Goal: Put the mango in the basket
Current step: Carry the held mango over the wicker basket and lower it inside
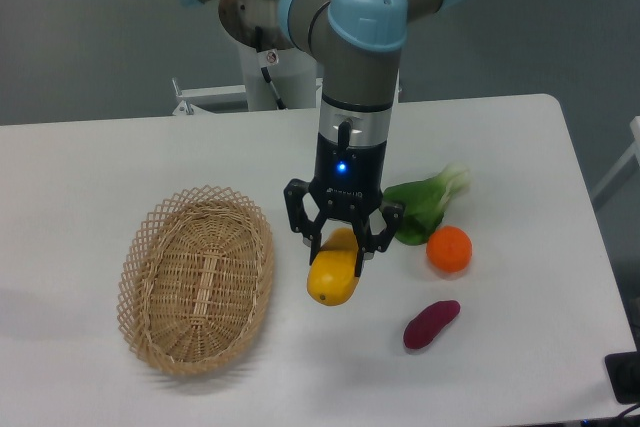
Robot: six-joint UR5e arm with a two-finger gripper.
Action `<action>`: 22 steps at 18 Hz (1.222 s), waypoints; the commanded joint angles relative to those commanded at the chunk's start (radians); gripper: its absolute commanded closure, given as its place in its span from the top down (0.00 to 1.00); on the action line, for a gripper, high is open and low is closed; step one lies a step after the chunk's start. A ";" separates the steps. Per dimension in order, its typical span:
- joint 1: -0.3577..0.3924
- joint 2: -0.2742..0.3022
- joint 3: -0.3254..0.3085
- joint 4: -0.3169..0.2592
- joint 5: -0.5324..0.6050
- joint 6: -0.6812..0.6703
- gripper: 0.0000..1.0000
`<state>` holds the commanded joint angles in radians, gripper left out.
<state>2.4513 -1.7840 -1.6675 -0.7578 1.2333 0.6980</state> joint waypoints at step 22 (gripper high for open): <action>-0.357 -0.113 -0.124 -0.002 0.213 -0.267 0.49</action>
<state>2.0940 -1.8974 -1.7917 -0.7593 1.4465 0.4311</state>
